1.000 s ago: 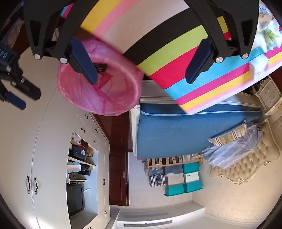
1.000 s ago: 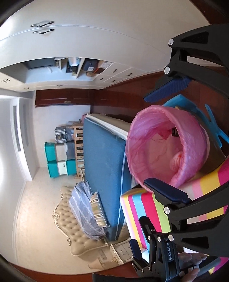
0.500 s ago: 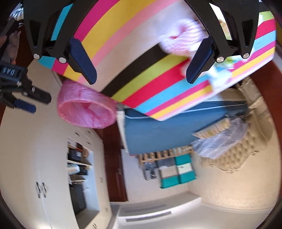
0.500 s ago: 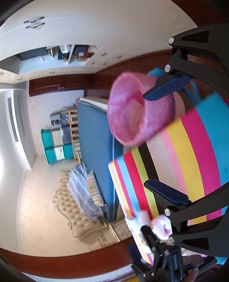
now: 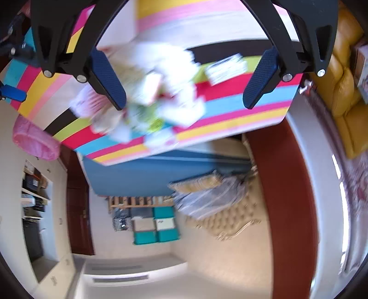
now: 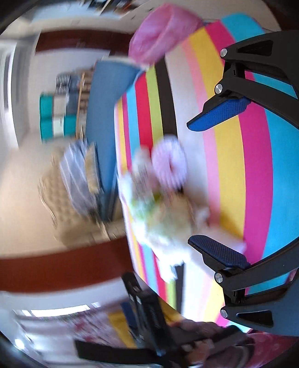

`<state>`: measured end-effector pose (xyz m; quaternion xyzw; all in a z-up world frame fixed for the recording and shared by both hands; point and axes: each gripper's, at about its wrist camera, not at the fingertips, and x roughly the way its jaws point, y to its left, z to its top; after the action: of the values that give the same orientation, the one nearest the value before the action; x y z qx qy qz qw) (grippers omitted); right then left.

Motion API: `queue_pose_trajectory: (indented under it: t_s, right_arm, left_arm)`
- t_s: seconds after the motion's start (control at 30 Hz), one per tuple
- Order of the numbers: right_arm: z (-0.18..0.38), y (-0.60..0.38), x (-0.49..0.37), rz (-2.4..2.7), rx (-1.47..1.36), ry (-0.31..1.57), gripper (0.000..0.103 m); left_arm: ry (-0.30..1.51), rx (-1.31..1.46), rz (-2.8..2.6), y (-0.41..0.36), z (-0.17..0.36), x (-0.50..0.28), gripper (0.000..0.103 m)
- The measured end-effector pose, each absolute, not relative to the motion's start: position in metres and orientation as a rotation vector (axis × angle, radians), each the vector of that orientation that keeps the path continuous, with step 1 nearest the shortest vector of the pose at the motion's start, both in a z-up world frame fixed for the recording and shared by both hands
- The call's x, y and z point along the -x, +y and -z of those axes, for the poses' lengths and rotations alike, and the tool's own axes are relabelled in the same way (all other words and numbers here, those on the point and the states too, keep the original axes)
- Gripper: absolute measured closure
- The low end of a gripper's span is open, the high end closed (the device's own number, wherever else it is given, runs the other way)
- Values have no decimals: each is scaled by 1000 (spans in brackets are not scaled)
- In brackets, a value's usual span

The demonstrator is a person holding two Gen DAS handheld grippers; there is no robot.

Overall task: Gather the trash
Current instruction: 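Return to the table and grasp a white foam block with the right tool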

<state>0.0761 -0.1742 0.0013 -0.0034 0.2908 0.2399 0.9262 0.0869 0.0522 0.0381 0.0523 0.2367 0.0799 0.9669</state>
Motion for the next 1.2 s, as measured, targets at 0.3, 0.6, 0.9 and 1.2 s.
queue_pose_trajectory:
  t_s: [0.3, 0.6, 0.9, 1.2]
  right_arm:
    - [26, -80, -57, -530, 184, 711, 16]
    - [54, -55, -80, -435, 209, 833, 19]
    - [39, -113, -83, -434, 116, 750, 55]
    - [31, -170, -88, -340, 62, 686, 55]
  left_arm:
    - [552, 11, -231, 149, -3, -57, 5]
    - [626, 22, -179, 173, 26, -60, 5]
    - [755, -63, -130, 172, 52, -126, 5]
    - [845, -81, -40, 172, 69, -174, 13]
